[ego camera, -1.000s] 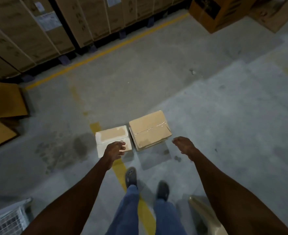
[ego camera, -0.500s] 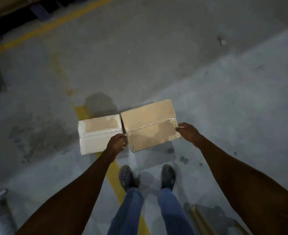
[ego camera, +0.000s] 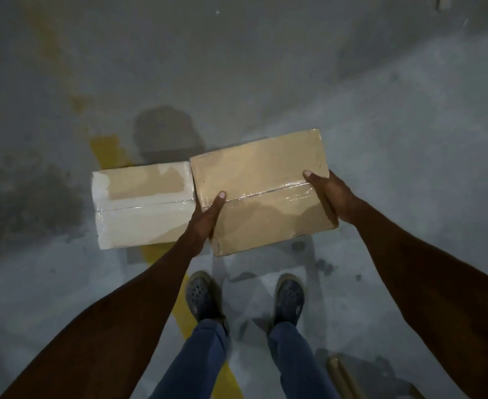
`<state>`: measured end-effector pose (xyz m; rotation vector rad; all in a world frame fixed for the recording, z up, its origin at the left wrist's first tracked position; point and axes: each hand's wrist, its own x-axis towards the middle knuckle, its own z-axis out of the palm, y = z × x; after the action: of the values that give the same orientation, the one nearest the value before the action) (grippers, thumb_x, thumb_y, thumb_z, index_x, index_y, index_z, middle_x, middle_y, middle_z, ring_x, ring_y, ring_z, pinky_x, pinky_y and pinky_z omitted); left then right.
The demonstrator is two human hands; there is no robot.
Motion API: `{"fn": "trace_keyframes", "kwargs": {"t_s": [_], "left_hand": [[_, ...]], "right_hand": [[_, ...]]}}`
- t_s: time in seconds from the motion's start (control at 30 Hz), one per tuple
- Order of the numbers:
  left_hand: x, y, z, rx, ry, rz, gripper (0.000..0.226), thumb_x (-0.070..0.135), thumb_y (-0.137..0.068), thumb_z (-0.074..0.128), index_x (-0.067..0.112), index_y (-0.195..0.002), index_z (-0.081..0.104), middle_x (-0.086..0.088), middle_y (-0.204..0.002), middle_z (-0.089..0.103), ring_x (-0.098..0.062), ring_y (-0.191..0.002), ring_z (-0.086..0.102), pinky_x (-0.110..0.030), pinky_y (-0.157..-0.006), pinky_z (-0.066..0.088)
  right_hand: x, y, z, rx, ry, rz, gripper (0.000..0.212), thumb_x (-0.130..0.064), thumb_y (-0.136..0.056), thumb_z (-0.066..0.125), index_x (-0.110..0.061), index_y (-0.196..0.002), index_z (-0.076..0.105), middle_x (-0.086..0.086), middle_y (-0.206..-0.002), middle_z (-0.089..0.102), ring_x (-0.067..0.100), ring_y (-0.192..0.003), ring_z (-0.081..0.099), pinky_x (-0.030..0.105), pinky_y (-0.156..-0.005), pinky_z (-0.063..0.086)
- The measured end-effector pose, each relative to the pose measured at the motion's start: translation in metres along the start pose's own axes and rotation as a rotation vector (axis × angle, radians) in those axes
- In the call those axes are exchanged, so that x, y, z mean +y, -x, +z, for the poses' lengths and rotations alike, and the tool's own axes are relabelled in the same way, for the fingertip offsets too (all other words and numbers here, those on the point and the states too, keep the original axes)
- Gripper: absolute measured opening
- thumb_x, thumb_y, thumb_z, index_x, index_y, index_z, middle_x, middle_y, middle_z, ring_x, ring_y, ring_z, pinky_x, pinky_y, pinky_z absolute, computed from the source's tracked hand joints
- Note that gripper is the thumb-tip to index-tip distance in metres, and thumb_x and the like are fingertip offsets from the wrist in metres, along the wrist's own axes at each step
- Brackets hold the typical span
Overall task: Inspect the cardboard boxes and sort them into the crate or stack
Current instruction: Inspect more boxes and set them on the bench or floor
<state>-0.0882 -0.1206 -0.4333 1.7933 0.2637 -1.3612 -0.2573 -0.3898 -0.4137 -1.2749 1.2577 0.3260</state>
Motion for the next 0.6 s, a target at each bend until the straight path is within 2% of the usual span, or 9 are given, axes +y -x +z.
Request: {"fn": "trace_keyframes", "kwargs": {"t_s": [0.03,0.07,0.1,0.17,0.27,0.43,0.6], "left_hand": [[-0.003,-0.001,0.003,0.013,0.032,-0.014,0.035,0.057,-0.095,0.062,0.037,-0.123,0.054,0.023,-0.100,0.068,0.017,-0.077,0.067,-0.010,-0.061,0.054],[-0.005,-0.001,0.005,0.008,0.087,-0.034,0.030,0.056,-0.095,0.064,0.036,-0.117,0.059,0.021,-0.096,0.071,0.013,-0.076,0.069,-0.015,-0.063,0.056],[-0.004,0.001,0.008,-0.005,0.143,-0.051,0.033,0.058,-0.092,0.067,0.034,-0.115,0.064,0.015,-0.097,0.076,0.004,-0.083,0.073,-0.025,-0.072,0.060],[0.000,0.008,0.006,-0.012,0.217,-0.046,0.052,0.063,-0.084,0.074,0.035,-0.127,0.064,0.003,-0.112,0.078,-0.018,-0.102,0.075,-0.044,-0.086,0.061],[0.015,0.030,-0.006,-0.003,0.238,-0.022,0.075,0.070,-0.074,0.080,0.035,-0.137,0.060,-0.003,-0.122,0.075,-0.027,-0.109,0.073,-0.054,-0.094,0.058],[0.070,0.118,-0.030,0.002,0.225,0.047,0.068,0.064,-0.080,0.078,0.030,-0.136,0.061,-0.002,-0.119,0.076,-0.024,-0.107,0.074,-0.050,-0.095,0.058],[0.121,0.254,-0.065,0.047,0.219,0.136,0.064,0.063,-0.080,0.078,0.031,-0.133,0.062,0.002,-0.114,0.077,-0.020,-0.103,0.075,-0.046,-0.093,0.059]], "right_hand": [[0.003,-0.001,0.001,-0.008,-0.023,0.011,0.050,-0.059,-0.093,0.067,-0.032,-0.134,0.061,0.001,-0.123,0.074,0.027,-0.111,0.070,0.045,-0.094,0.056],[0.005,-0.002,0.001,0.007,-0.042,0.032,0.056,-0.065,-0.087,0.070,-0.034,-0.133,0.062,0.000,-0.122,0.075,0.028,-0.111,0.071,0.050,-0.098,0.056],[0.006,-0.001,0.000,0.021,-0.053,0.031,0.060,-0.069,-0.082,0.070,-0.035,-0.132,0.063,0.000,-0.121,0.075,0.029,-0.111,0.071,0.054,-0.102,0.054],[0.002,0.007,0.001,0.027,-0.062,0.018,0.066,-0.073,-0.076,0.070,-0.036,-0.130,0.063,-0.001,-0.121,0.074,0.028,-0.111,0.070,0.056,-0.104,0.052],[-0.012,0.033,0.001,0.032,-0.088,0.029,0.070,-0.075,-0.068,0.073,-0.038,-0.126,0.064,-0.001,-0.121,0.074,0.027,-0.111,0.070,0.055,-0.104,0.052],[-0.057,0.120,0.000,0.068,-0.142,-0.006,0.066,-0.068,-0.077,0.076,-0.035,-0.133,0.063,-0.002,-0.121,0.076,0.026,-0.110,0.072,0.054,-0.104,0.054],[-0.112,0.242,0.003,0.055,-0.157,-0.041,0.073,-0.072,-0.068,0.080,-0.037,-0.131,0.066,-0.003,-0.118,0.077,0.026,-0.109,0.073,0.054,-0.102,0.056]]}}
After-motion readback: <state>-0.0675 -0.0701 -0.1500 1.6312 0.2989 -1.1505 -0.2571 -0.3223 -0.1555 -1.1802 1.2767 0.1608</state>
